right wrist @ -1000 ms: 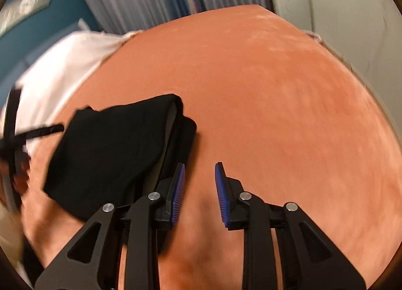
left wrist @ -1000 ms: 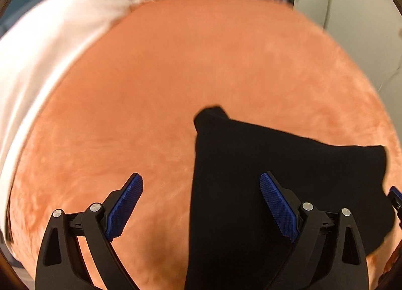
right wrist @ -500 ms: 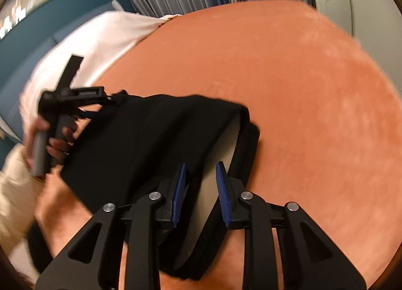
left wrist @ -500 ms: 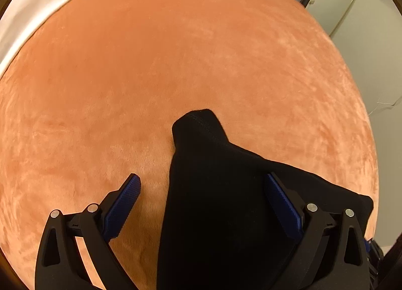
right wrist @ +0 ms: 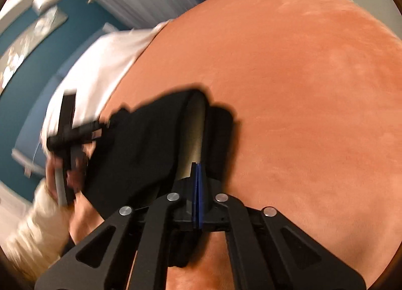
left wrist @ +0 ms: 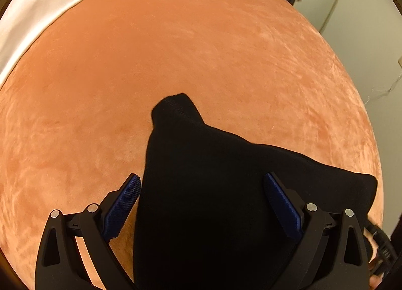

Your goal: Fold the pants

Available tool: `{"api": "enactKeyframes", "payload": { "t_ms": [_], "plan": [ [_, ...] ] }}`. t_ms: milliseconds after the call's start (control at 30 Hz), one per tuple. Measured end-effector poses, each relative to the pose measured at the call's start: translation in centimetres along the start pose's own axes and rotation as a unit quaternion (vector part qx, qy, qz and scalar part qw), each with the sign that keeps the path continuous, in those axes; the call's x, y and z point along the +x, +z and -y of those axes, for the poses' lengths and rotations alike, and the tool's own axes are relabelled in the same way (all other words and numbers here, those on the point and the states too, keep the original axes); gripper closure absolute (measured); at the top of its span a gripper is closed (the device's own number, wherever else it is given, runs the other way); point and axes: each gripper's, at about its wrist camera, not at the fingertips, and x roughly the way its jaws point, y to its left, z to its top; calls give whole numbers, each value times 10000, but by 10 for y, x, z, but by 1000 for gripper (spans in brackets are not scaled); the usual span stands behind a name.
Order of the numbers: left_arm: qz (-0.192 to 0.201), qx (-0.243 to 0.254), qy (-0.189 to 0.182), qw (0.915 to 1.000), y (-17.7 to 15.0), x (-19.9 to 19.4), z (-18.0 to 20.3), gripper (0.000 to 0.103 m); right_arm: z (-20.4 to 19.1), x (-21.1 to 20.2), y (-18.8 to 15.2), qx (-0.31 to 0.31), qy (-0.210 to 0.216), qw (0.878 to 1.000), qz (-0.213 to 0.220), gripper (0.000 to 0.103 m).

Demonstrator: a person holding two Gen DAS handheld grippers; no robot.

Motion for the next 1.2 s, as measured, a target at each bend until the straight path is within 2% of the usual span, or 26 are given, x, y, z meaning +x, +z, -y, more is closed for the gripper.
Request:
{"api": "enactKeyframes", "payload": {
  "t_ms": [67, 100, 167, 200, 233, 267, 300, 333, 367, 400, 433, 467, 567, 633, 700, 733, 767, 800, 833, 867, 900, 933, 1033, 1100, 1167, 1200],
  "plan": [
    [200, 73, -105, 9997, -8, -18, 2, 7, -22, -18, 5, -170, 308, 9990, 277, 100],
    [326, 169, -99, 9993, -12, -26, 5, 7, -39, -18, 7, -308, 561, 9976, 253, 100],
    [463, 371, 70, 9982, -18, -31, 12, 6, -72, 3, 4, -565, 866, 9946, -106, 100],
    [435, 486, 178, 9977, -20, -26, 17, 6, -90, 31, 1, -784, 811, 9928, -409, 100],
    [364, 563, 290, 9973, -19, -20, 20, 6, -94, 46, 0, -902, 586, 9930, -489, 103],
    [271, 602, 435, 9969, -20, -13, 22, 6, -82, 71, -1, -985, -249, 9930, -609, 103],
    [190, 597, 514, 9967, -22, -8, 20, 6, -56, 81, 1, -682, -574, 9940, -639, 103],
    [169, 565, 464, 9972, -24, -8, 15, 5, -26, 79, 3, 15, -61, 9982, -594, 103],
    [184, 522, 393, 9977, -27, -12, 9, 5, 2, 65, 2, 839, 296, 9950, -452, 103],
    [256, 469, 291, 9981, -29, -20, 0, 5, 5, 50, 4, 878, 0, 9958, -269, 103],
    [336, 442, 314, 9980, -31, -26, -6, 5, -3, 36, 5, 641, -368, 9973, -53, 103],
    [471, 430, 430, 9970, -33, -33, -12, 6, -24, 22, 7, 345, -623, 9973, 147, 97],
    [842, 438, 571, 9938, -42, -52, -18, 6, -87, 29, 14, -141, 87, 9998, 81, 98],
    [983, 389, 657, 9922, -47, -61, -19, 6, -119, 60, 21, -587, 112, 9981, -113, 97],
    [921, 512, 827, 9910, -51, -64, -21, 6, -106, 95, 31, -597, -549, 9960, -364, 97],
    [889, 610, 992, 9892, -52, -66, -24, 6, -70, 114, 35, -237, -989, 9934, -539, 103],
    [915, 681, 1123, 9871, -55, -69, -28, 6, -40, 116, 38, 223, -673, 9955, -624, 103],
    [999, 783, 1272, 9837, -59, -76, -36, 6, -18, 105, 35, 833, -147, 9948, -566, 103],
    [1044, 865, 1300, 9822, -63, -82, -44, 6, -9, 88, 34, 1067, -17, 9932, -469, 103],
    [1058, 933, 1276, 9817, -67, -86, -52, 6, -10, 70, 34, 974, -375, 9939, -347, 103],
    [1025, 937, 1205, 9830, -70, -89, -63, 6, -17, 44, 30, 643, -967, 9932, -108, 98],
    [987, 874, 1154, 9845, -72, -89, -72, 6, -23, 25, 27, 496, -1077, 9929, 17, 90],
    [827, 370, 816, 9925, -80, -82, -95, 6, -41, -13, 15, 427, -520, 9976, 148, 76],
    [656, 30, 370, 9972, -89, -78, -102, 6, -64, -17, 9, 231, -215, 9994, 119, 65],
    [566, -156, -63, 9983, -98, -78, -102, 6, -86, -1, -13, -16, 41, 9999, -128, 65],
    [532, -205, -200, 9982, -102, -78, -99, 6, -84, 10, -25, -158, -204, 9993, -275, 66]
  ]
}}
